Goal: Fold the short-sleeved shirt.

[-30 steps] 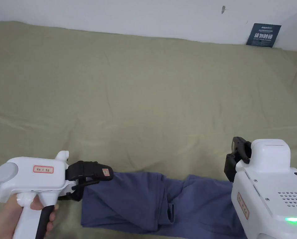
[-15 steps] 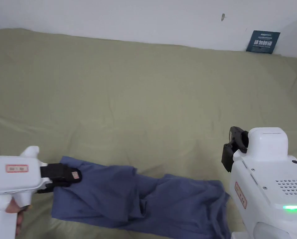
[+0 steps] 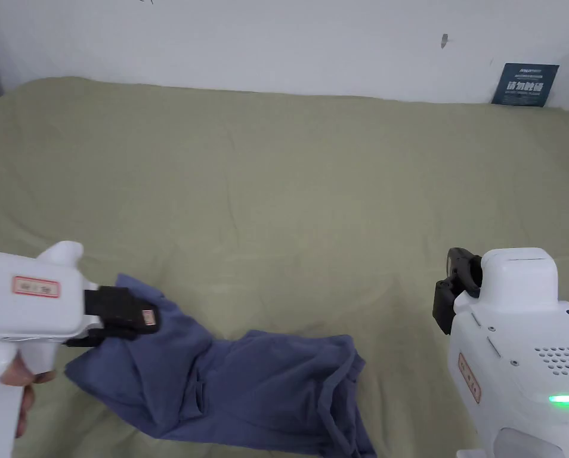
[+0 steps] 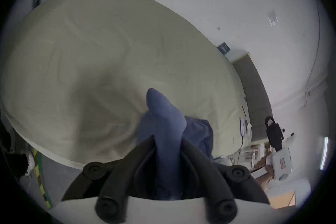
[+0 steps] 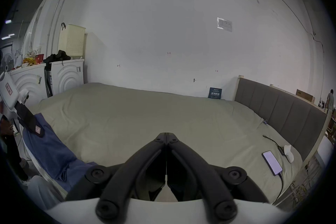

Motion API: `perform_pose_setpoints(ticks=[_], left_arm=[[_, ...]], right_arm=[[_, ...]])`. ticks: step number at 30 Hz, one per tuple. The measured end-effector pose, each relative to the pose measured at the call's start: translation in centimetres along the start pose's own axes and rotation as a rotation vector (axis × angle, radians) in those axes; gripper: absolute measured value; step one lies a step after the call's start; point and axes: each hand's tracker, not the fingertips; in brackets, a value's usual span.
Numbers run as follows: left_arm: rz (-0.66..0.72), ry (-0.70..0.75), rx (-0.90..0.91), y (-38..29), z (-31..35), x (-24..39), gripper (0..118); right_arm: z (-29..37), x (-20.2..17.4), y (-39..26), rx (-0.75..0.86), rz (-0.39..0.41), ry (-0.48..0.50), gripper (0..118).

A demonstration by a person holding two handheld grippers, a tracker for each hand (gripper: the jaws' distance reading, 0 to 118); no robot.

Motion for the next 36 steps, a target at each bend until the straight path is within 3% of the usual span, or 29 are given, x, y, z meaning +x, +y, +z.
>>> perform_pose_setpoints(ticks=[4,13,16,17,18,19,23,24,25,26,27,32,36], left_arm=[[-0.088,-0.014,-0.082,-0.9,-4.3,5.2,7],[-0.124,0.013,-0.126,-3.9,-16.0,11.4,10],[-0.170,-0.021,-0.138,-4.9,-18.0,11.8,46],[-0.166,-0.043,-0.150,-5.0,-18.2,11.8,76],[-0.156,-0.037,-0.150,-5.0,-17.9,11.8,118],[-0.153,-0.079,-0.100,-5.1,-16.8,11.6,118],[-0.151,-0.200,-0.032,-3.7,-12.4,9.4,91],[-0.150,-0.233,-0.017,-3.5,-11.4,9.0,76],[-0.146,-0.259,-0.022,-3.4,-10.6,8.1,52],[-0.125,-0.261,-0.033,-3.3,-10.2,7.1,16],[-0.089,-0.260,-0.032,-3.6,-10.1,6.3,0],[-0.043,-0.288,-0.139,-4.3,-11.8,4.2,0],[-0.014,-0.394,-0.258,-7.0,-15.8,4.6,0]], right_arm=[[0.3,0.8,-0.3,-0.006,0.006,-0.015,0],[-0.2,2.6,-1.5,-0.040,-0.015,-0.062,0],[-0.4,3.0,-1.8,-0.053,-0.029,-0.070,0],[-0.4,3.0,-1.8,-0.056,-0.029,-0.072,0],[-0.4,3.1,-1.9,-0.058,-0.028,-0.074,0],[-0.3,3.1,-1.9,-0.060,-0.026,-0.074,0],[-0.4,3.1,-2.1,-0.070,-0.029,-0.074,0],[-0.4,3.1,-2.2,-0.072,-0.034,-0.074,0],[-0.4,3.0,-2.2,-0.073,-0.038,-0.072,0],[-0.3,2.9,-2.2,-0.073,-0.040,-0.069,0],[-0.3,2.7,-2.3,-0.073,-0.041,-0.067,0],[-0.4,1.9,-2.6,-0.085,-0.037,-0.055,1],[-0.5,1.6,-2.9,-0.096,-0.030,-0.049,0]])
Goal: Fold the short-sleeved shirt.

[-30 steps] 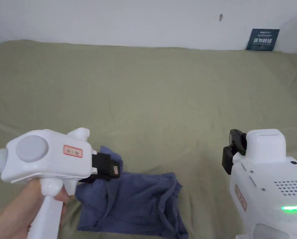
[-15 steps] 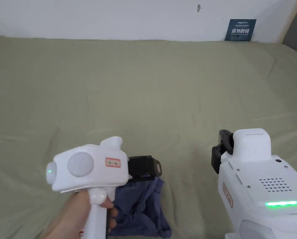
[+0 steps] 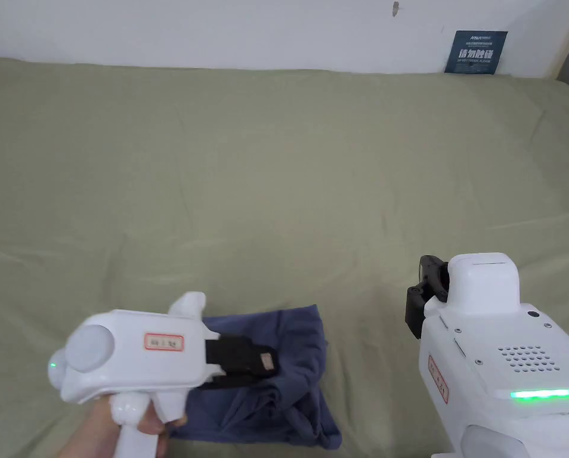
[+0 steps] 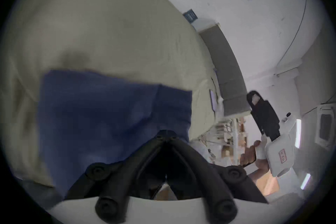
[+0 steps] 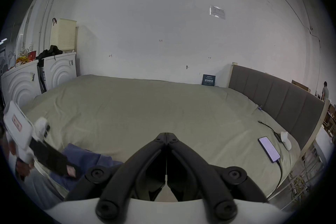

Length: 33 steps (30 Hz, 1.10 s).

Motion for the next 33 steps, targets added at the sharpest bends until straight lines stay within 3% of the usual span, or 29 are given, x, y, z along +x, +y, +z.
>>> perform_pose_setpoints(ticks=[5,10,14,15,18,20,23,29,33], left_arm=[[-0.041,0.083,-0.106,-3.1,-5.2,-0.9,0],[-0.037,0.068,-0.056,-3.3,-5.8,-1.9,0],[-0.065,0.076,-0.054,-2.4,-3.6,-0.4,0],[-0.073,0.058,-0.034,-2.0,-2.7,0.0,0],[-0.096,0.030,0.047,-0.8,1.2,1.1,0],[-0.137,0.070,0.090,0.0,3.9,1.2,0],[-0.192,0.151,0.090,1.3,6.1,0.3,0],[-0.137,0.207,0.088,1.8,9.2,-3.5,0],[-0.096,0.202,0.081,2.0,10.2,-5.6,1]], right_arm=[[-0.1,0.3,-0.6,-0.021,0.009,-0.001,0],[0.0,0.4,-1.5,-0.057,0.023,0.013,0],[0.0,0.2,-2.0,-0.105,-0.011,0.117,1],[0.1,0.2,-2.1,-0.115,-0.036,0.156,1],[-0.8,0.1,-2.5,-0.214,-0.186,0.407,1],[-2.4,-0.3,-3.1,-0.327,-0.298,0.624,1],[-5.7,-1.1,-5.1,-0.470,-0.452,0.847,1],[-13.0,-1.7,-10.7,-0.725,-0.668,0.954,1],[-16.2,-1.2,-14.1,-0.822,-0.791,0.974,0]])
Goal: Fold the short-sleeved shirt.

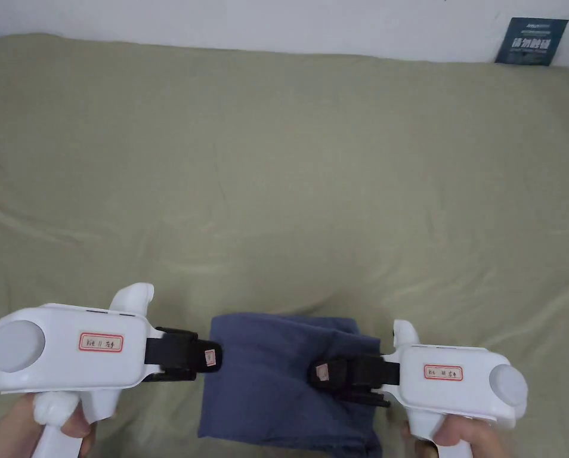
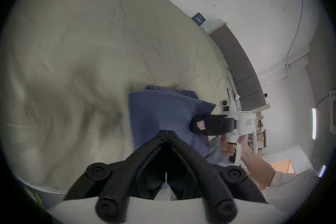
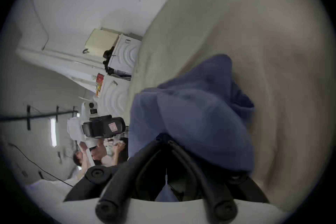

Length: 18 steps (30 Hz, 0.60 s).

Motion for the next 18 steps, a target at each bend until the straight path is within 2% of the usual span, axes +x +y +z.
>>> perform_pose_setpoints(ticks=[2,3,4,5,8,14,15,16,17,18], left_arm=[[0.040,-0.027,-0.019,0.2,-0.2,-1.0,4],[0.044,-0.032,-0.017,0.2,-0.2,-1.4,20],[0.051,-0.049,-0.022,0.4,-0.4,-1.8,48],[0.068,-0.091,-0.033,0.5,-0.8,-2.2,83],[0.100,-0.170,-0.060,0.6,-2.4,-2.8,118],[0.120,-0.232,-0.083,1.2,-6.1,-2.7,115],[0.124,-0.229,-0.075,1.3,-6.1,-2.7,113],[0.129,-0.230,-0.070,1.6,-6.2,-2.7,106],[0.134,-0.207,-0.060,1.8,-6.1,-2.6,90],[0.117,-0.140,-0.040,2.0,-6.1,-2.7,36]], right_arm=[[0.0,1.1,0.4,-0.009,-0.058,0.087,0],[0.0,1.3,0.5,-0.014,-0.070,0.089,0],[0.0,1.3,0.6,-0.020,-0.056,0.083,0],[0.1,1.3,0.7,-0.023,-0.047,0.085,0],[0.0,1.5,0.7,-0.030,-0.057,0.092,0],[-0.2,1.8,0.6,-0.031,-0.075,0.111,0],[-0.2,1.8,0.6,-0.031,-0.078,0.113,0],[-0.2,1.8,0.6,-0.031,-0.079,0.113,0],[-0.2,1.7,0.6,-0.031,-0.077,0.112,0],[-0.1,1.6,0.6,-0.031,-0.076,0.106,1]])
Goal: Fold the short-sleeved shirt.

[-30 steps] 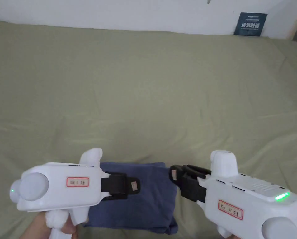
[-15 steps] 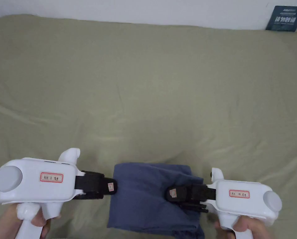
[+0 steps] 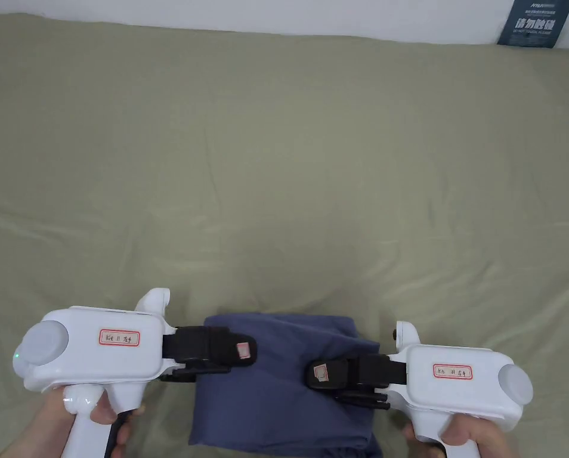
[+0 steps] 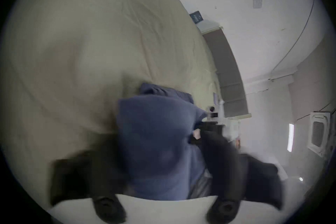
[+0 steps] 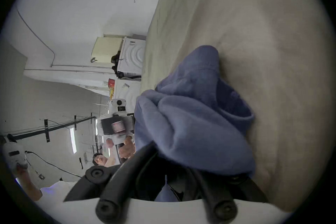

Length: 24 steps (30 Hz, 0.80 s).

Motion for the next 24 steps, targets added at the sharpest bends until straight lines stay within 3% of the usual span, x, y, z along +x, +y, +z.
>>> perform_pose_setpoints(ticks=[1,5,7,9,10,12,13,16,19,24], left_arm=[[0.003,0.043,-0.005,0.0,-0.3,-0.5,20],[0.013,0.006,-0.014,-0.1,0.2,0.5,20],[-0.001,0.018,-0.011,0.1,0.8,1.4,20],[-0.029,0.020,-0.010,0.0,1.6,2.0,20],[-0.039,0.028,-0.013,0.1,1.9,2.3,20],[-0.060,0.049,-0.012,0.5,2.6,2.8,20],[-0.065,0.054,-0.013,0.5,3.1,2.9,20],[-0.071,0.075,-0.002,0.7,4.6,2.9,20],[-0.062,0.067,0.019,0.9,6.2,2.5,20],[-0.049,0.070,0.044,2.2,9.5,0.6,20]], right_arm=[[0.0,-0.3,-0.1,0.004,0.001,-0.008,0],[0.5,-4.1,-0.8,0.059,0.143,-0.201,0],[1.8,-8.2,-2.2,0.174,0.324,-0.367,0],[2.9,-12.7,-4.2,0.368,0.542,-0.608,0],[2.9,-15.0,-5.6,0.520,0.684,-0.800,0],[2.5,-18.0,-7.8,0.810,0.893,-1.115,0],[2.6,-18.8,-8.0,0.890,0.954,-1.157,0],[3.2,-20.8,-8.1,1.026,0.989,-1.187,0],[3.1,-22.4,-7.8,1.030,0.943,-1.105,0],[1.4,-23.4,-7.1,1.015,0.930,-1.081,0]])
